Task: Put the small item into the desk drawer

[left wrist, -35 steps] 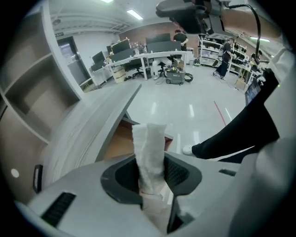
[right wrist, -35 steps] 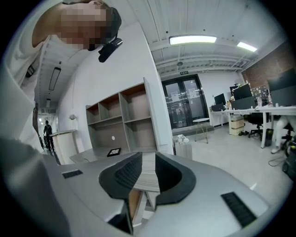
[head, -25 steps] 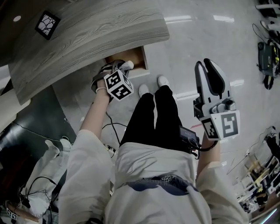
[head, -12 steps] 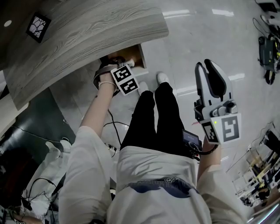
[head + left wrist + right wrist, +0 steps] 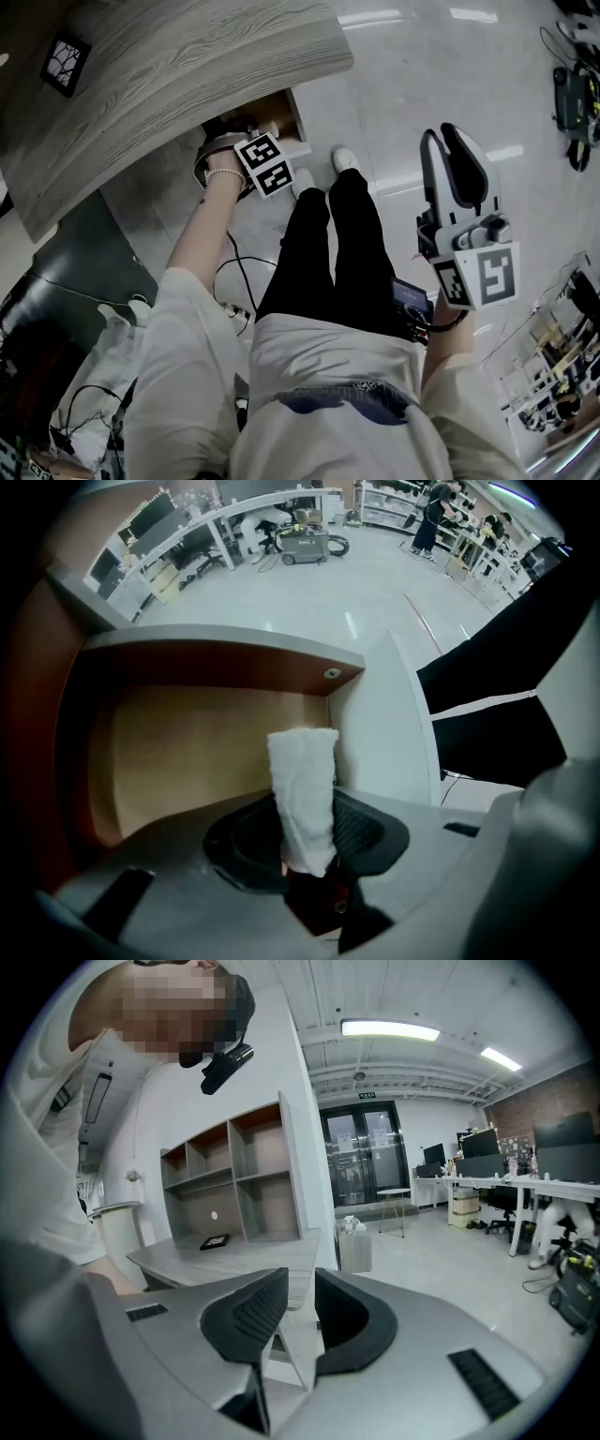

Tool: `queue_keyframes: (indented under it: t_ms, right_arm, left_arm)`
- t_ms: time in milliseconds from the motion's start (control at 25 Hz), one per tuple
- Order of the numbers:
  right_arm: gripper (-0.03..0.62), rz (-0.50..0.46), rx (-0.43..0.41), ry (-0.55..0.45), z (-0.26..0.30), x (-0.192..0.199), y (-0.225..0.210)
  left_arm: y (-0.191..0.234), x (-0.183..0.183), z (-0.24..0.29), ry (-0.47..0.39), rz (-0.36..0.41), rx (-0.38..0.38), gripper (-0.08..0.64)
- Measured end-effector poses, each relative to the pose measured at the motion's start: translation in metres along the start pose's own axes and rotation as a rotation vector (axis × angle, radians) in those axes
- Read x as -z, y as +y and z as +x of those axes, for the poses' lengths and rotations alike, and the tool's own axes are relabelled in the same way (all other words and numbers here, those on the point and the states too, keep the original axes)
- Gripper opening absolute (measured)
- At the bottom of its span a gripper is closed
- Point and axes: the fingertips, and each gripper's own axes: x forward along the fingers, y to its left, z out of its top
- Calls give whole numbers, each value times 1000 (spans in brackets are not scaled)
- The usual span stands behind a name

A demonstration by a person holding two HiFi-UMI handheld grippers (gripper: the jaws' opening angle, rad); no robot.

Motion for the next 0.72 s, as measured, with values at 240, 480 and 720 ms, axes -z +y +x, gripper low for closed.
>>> queue_keyframes:
  t_ms: [240, 480, 720]
  right_arm:
    - [86, 6, -2, -1, 0, 2, 0]
    - [86, 8, -3, 2, 0, 3, -1]
    - [86, 10, -8, 5, -2, 5, -1]
  left_arm:
    - [-1, 1, 4, 60, 60, -44, 130]
    - [-1, 3, 6, 85, 58, -59, 132]
    - [-5, 3, 4, 52, 17, -10, 149]
